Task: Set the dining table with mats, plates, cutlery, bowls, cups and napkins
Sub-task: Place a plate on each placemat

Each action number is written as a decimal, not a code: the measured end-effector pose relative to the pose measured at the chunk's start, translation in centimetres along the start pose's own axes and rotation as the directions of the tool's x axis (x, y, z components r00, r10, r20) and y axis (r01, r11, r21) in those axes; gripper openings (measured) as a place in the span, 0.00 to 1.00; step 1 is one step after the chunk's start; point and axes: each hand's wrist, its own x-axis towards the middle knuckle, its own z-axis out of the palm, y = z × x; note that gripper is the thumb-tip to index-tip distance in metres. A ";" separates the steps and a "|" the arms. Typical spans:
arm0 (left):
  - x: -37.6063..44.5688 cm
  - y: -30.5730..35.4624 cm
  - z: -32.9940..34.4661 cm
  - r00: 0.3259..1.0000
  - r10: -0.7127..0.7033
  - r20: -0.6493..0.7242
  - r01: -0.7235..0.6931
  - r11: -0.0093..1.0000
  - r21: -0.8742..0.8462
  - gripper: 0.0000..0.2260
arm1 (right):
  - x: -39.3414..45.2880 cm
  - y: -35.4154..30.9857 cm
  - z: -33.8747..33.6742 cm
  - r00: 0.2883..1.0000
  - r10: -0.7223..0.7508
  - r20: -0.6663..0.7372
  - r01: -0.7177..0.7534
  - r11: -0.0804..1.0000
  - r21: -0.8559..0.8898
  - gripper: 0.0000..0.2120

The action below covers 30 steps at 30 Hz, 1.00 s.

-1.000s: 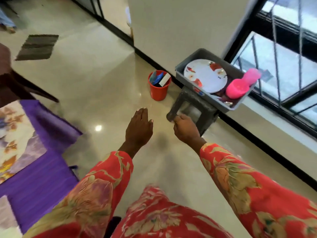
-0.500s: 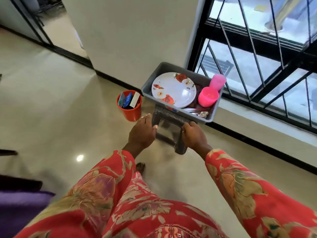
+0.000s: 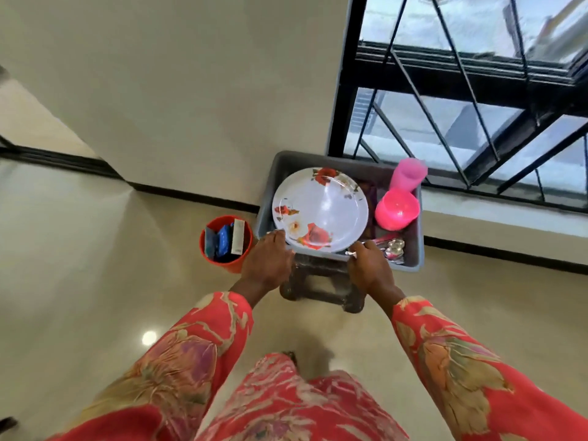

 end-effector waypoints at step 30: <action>31.4 -6.8 9.9 0.915 -0.373 0.152 0.402 0.869 -0.288 0.21 | 22.3 8.3 10.3 0.729 0.670 0.140 -0.658 0.629 0.415 0.27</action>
